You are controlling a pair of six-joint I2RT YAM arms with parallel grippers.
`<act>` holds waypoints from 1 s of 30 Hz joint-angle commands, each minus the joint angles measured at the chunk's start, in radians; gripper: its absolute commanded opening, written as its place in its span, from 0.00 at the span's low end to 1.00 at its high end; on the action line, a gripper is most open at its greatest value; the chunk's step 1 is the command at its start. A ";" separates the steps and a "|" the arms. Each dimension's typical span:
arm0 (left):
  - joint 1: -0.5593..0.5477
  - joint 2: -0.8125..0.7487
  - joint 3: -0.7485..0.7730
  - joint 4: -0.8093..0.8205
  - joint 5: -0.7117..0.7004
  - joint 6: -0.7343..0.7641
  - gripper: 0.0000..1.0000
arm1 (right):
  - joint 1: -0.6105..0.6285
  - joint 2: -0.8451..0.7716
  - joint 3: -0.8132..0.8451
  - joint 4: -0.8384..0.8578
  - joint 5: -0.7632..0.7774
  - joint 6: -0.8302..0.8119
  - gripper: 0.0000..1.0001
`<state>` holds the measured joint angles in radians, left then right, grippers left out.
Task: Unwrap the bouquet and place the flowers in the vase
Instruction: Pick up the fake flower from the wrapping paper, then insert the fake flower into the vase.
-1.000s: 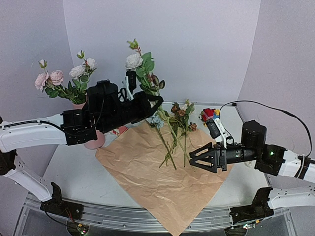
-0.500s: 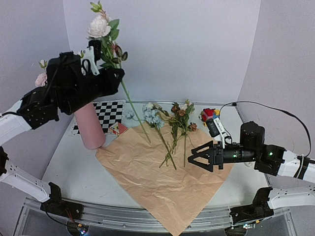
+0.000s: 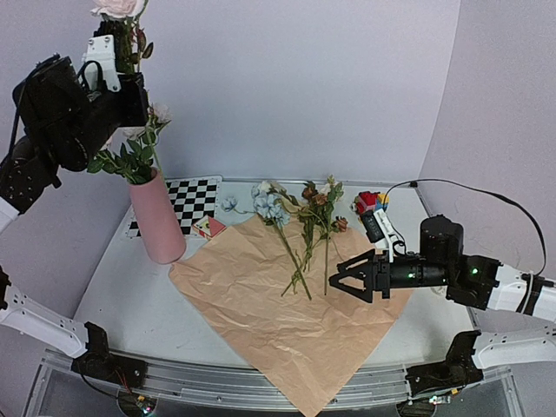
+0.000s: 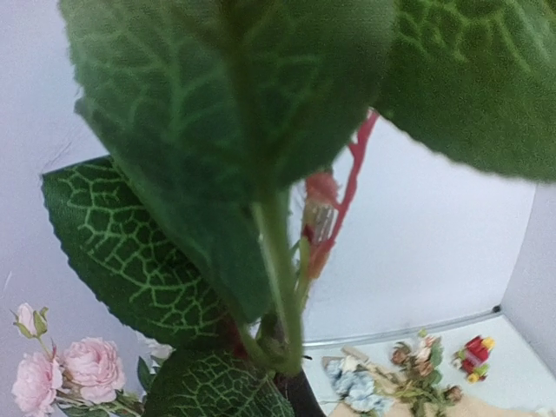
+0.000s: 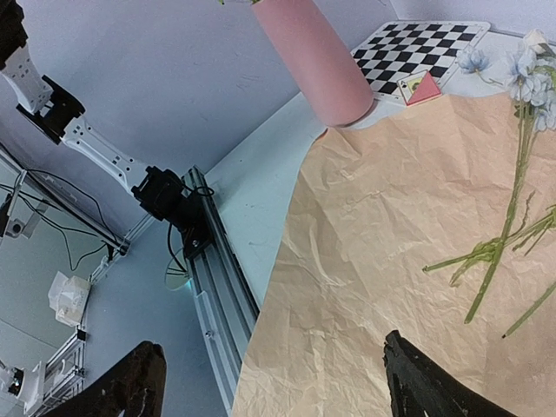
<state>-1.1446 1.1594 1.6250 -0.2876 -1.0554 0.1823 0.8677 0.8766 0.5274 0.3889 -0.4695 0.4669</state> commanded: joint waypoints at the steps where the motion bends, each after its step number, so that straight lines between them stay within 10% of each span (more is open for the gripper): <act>1: 0.004 0.010 -0.076 0.249 -0.047 0.365 0.00 | 0.006 0.019 0.032 0.022 -0.004 -0.013 0.88; 30: 0.511 0.051 -0.344 0.295 0.429 0.072 0.00 | 0.005 0.032 0.061 0.004 -0.004 -0.016 0.88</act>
<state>-0.6842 1.2125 1.3333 -0.0166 -0.7096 0.3763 0.8677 0.9089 0.5434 0.3801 -0.4700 0.4637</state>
